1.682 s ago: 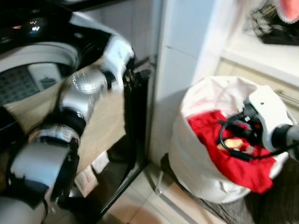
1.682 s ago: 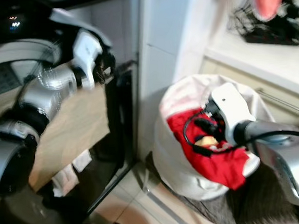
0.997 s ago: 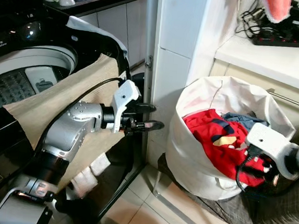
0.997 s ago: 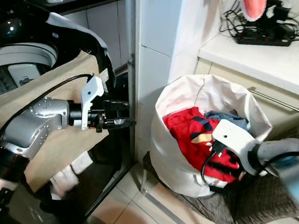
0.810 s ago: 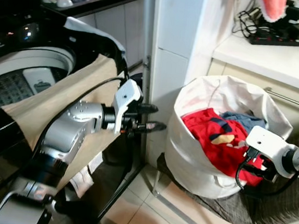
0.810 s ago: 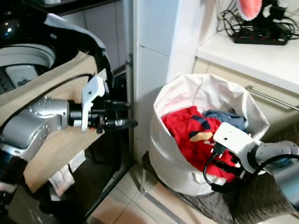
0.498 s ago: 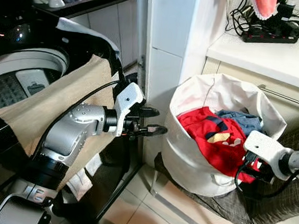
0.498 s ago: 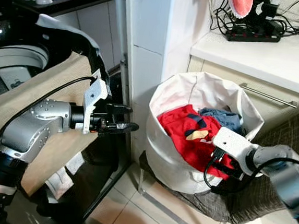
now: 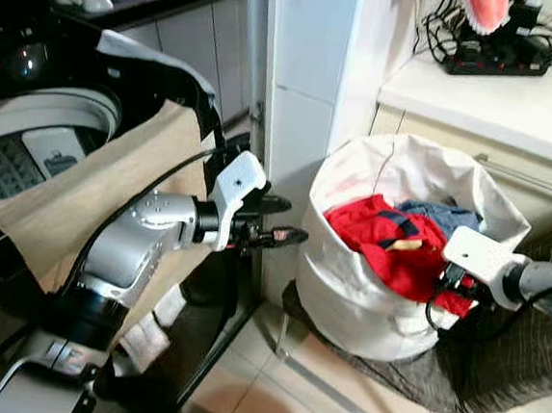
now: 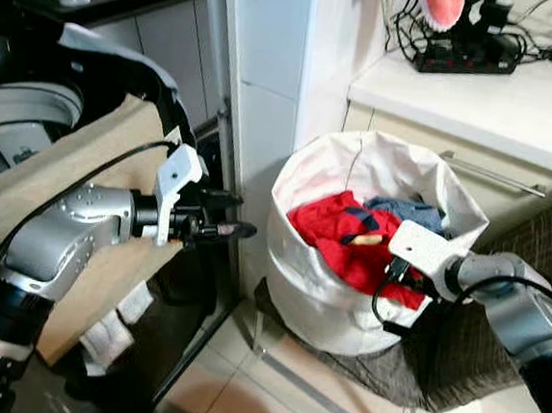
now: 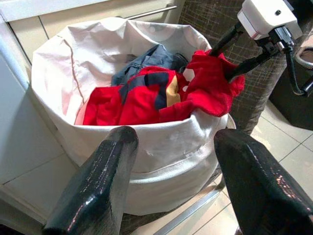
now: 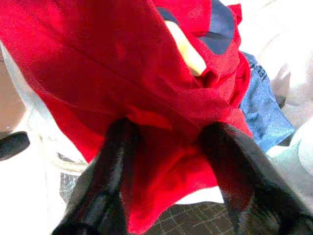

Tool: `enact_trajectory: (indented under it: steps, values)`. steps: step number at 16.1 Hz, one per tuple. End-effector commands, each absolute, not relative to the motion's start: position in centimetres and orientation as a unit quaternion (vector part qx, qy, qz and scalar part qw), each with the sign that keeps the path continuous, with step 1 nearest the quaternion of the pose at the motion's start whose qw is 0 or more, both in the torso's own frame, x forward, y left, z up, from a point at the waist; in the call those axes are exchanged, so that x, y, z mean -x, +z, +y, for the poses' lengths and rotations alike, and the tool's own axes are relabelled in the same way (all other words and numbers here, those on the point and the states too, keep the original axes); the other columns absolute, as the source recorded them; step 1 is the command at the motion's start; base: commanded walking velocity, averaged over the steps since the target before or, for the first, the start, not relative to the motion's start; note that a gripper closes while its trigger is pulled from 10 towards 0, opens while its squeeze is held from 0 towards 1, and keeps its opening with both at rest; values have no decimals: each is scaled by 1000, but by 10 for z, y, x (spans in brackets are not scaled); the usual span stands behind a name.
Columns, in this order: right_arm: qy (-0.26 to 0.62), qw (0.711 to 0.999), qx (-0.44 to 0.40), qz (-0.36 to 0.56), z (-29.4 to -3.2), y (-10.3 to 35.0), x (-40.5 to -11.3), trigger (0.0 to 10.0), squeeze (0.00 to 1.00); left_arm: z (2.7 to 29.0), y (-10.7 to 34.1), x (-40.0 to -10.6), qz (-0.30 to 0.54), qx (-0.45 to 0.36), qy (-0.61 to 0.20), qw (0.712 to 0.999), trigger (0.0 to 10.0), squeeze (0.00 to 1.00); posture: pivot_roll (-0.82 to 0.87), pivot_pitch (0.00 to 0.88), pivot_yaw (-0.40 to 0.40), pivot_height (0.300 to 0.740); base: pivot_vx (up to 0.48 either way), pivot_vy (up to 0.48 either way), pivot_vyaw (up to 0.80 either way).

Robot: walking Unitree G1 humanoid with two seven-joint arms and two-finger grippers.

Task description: Clothes washing

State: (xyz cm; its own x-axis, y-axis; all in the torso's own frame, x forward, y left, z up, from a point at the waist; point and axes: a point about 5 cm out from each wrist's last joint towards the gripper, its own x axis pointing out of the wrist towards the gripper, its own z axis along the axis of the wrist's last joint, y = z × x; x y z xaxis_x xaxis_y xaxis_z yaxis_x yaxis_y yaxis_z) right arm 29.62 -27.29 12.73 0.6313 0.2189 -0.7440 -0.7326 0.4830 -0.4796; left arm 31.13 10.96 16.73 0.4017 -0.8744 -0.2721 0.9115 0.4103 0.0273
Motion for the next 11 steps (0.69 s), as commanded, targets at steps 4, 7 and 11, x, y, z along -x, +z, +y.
enact_trajectory:
  steps: [4, 7, 11]
  values:
    - [351, 854, 316, 220, -253, 173, -314, 0, 0, 115, 176, -311, 102, -93, -527, 839, 10000, 0, -74, 0, 42, 740, 0, 0, 0]
    - [312, 870, 313, 220, -269, 184, -328, 0, 0, 117, 176, -311, 103, -91, -525, 840, 10000, 0, -74, 0, 41, 740, 0, 0, 0]
    - [246, 898, 277, 237, -275, 172, -346, 7882, 0, 113, 178, -310, 105, -91, -529, 837, 10000, 0, -61, 0, 44, 740, 0, 0, 0]
